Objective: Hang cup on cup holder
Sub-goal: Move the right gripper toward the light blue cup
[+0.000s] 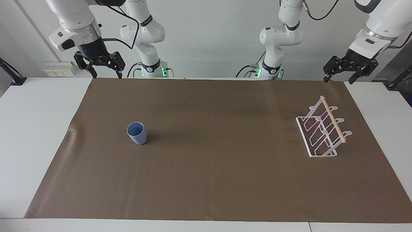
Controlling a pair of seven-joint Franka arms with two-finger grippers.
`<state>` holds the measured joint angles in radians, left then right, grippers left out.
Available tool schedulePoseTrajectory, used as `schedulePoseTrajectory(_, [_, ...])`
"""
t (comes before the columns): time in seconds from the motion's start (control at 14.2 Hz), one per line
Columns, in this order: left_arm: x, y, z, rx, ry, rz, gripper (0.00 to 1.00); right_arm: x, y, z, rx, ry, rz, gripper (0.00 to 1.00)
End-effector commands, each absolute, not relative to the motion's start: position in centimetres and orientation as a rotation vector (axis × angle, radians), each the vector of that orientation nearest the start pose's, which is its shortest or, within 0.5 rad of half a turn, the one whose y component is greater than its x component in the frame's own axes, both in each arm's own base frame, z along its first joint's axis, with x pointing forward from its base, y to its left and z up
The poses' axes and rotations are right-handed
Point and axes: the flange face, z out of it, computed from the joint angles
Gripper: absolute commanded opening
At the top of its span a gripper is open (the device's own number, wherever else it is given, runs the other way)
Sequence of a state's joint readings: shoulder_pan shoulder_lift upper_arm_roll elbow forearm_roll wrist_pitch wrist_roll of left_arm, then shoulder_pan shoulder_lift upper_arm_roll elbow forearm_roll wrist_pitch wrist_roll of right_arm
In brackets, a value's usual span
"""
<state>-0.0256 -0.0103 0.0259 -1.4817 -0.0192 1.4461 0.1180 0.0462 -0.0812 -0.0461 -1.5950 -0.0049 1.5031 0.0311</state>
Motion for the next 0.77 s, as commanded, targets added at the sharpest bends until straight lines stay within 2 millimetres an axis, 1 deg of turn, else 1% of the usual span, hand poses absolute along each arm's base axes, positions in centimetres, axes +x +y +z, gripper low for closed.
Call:
schedulePoseTrajectory(0.0, [53.09,0.05,66.1,-3.137,0.18,0.041,1.0,51.7,-0.31,65.25,-3.14,0.06,0.022,1.0])
schedulePoseTrajectory(0.28, [53.09,0.05,66.17,-3.137,0.18,0.039,1.0,51.69,-0.49,65.23,-3.141,0.075,0.024,1.0])
schedulePoseTrajectory(0.7, [53.11,0.05,66.19,-3.137,0.183,0.036,1.0,51.35,-0.32,64.71,-3.14,0.07,0.036,1.0])
